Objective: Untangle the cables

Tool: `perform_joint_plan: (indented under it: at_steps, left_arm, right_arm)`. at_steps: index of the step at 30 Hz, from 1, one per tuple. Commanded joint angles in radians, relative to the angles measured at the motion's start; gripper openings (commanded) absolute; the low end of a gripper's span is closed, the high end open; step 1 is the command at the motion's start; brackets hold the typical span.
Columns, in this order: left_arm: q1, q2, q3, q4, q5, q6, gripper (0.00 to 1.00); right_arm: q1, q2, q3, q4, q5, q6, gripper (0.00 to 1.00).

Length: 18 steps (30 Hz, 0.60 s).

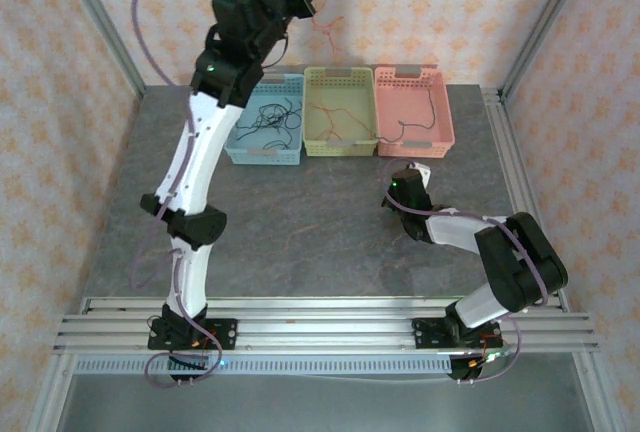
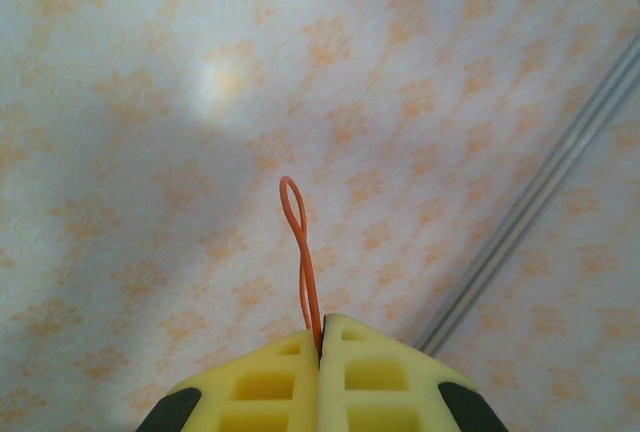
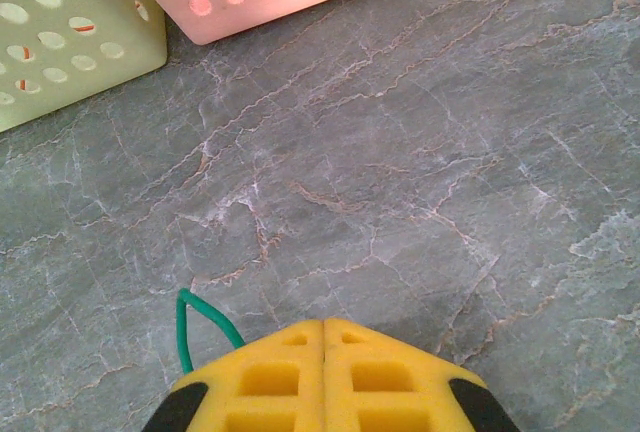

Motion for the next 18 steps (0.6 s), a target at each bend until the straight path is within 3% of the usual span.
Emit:
perform_joint_plan:
  at_steps: [1,7,18]
  left_arm:
    - [-0.033,-0.111,-0.048,-0.029,0.02,0.025,0.0]
    - [-0.037,-0.128,-0.057,-0.04,-0.023,0.072,0.0]
    - [-0.01,0.033,0.031,0.015,-0.012,0.101,0.0]
  right_arm:
    - [-0.001,0.006,0.026,0.014,-0.006,0.011,0.0]
    - [-0.001,0.014,0.027,0.017,-0.008,0.012,0.0]
    - [-0.001,0.006,0.026,0.016,-0.008,0.011,0.0]
